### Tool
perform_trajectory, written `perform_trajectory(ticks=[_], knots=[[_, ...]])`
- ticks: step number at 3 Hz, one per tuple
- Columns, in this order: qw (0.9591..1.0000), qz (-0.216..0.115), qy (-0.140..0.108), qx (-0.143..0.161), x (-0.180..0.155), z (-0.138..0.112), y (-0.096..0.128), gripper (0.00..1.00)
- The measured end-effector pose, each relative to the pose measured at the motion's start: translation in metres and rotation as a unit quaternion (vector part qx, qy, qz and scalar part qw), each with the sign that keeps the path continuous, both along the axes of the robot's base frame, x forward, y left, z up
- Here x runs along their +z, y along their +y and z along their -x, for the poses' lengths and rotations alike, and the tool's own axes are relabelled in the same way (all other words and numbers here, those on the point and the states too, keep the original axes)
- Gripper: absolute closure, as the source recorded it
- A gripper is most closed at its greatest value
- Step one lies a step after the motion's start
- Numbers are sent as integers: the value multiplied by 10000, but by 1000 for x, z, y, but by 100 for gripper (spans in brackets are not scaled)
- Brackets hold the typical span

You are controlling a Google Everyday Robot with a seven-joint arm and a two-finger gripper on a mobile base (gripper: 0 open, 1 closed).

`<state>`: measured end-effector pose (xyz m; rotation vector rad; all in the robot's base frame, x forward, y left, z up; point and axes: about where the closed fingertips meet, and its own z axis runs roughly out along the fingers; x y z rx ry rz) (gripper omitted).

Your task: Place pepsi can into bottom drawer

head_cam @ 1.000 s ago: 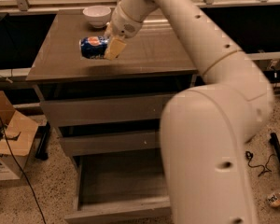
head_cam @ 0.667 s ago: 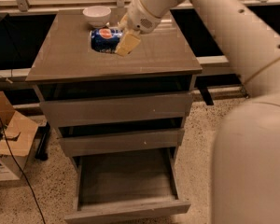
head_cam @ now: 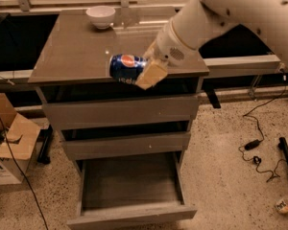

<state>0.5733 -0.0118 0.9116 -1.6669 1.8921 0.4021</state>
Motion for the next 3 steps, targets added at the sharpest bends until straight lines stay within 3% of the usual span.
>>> perform_trajectory(ticks=[1,2,3], knots=[[9970,176,723,-222,-59,49,-7,100],[9910,353,1256,-297,-138,78,1,100],[9861,558,1553,-205,-175,104,0,100]])
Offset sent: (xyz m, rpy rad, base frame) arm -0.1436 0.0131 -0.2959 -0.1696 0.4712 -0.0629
